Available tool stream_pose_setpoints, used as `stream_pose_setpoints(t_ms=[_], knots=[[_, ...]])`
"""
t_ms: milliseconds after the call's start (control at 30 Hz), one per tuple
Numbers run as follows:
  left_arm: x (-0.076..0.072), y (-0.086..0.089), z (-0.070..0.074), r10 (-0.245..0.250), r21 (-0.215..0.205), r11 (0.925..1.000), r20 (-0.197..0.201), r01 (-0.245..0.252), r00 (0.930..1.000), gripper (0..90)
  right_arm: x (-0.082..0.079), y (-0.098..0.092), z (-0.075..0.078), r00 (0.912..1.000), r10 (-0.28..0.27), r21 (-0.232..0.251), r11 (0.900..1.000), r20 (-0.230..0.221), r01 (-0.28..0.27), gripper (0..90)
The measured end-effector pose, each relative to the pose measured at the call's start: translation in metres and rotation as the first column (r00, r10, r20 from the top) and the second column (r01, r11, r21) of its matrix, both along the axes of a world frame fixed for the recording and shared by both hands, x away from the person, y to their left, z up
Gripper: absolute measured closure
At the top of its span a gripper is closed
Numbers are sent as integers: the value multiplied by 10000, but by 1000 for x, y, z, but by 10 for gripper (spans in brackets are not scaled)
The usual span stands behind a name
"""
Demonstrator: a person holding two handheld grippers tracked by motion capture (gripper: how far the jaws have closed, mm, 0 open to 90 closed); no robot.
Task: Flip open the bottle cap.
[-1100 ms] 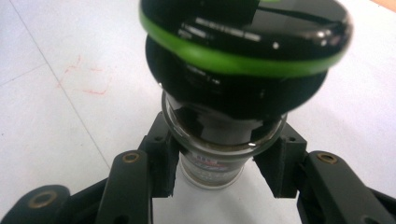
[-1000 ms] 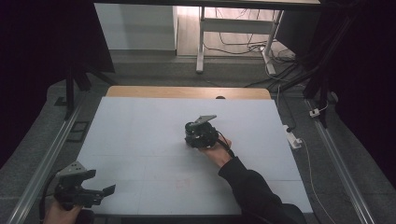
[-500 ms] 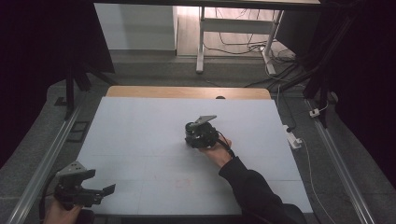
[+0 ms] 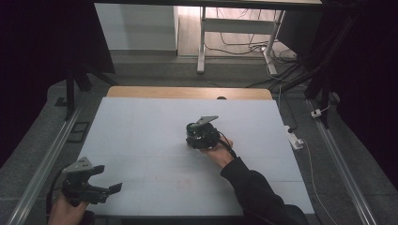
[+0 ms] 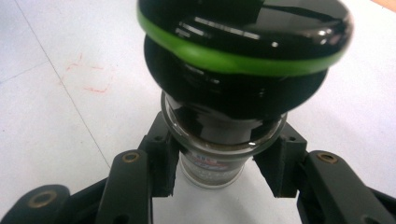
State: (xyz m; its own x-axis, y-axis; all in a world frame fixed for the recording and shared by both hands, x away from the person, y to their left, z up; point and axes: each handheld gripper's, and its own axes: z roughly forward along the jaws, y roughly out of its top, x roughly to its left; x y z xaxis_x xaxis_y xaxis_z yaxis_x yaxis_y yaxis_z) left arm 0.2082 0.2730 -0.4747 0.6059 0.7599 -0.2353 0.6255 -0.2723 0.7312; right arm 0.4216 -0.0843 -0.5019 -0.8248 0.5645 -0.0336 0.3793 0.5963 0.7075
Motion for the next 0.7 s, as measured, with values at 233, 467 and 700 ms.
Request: stream_pose_setpoints(t_ms=[233,467,700], knots=[[17,-18,3,-581,221,9981,521,570,9970,1,0,0,0,10000,6,-32,10000,-6,-6,527],[38,-33,6,-686,57,9976,917,684,9934,0,0,0,0,10000,30,-38,10000,-8,-31,527],[61,-49,11,-893,48,9960,1176,893,9890,0,0,0,0,10000,36,-37,10000,-3,-36,527]])
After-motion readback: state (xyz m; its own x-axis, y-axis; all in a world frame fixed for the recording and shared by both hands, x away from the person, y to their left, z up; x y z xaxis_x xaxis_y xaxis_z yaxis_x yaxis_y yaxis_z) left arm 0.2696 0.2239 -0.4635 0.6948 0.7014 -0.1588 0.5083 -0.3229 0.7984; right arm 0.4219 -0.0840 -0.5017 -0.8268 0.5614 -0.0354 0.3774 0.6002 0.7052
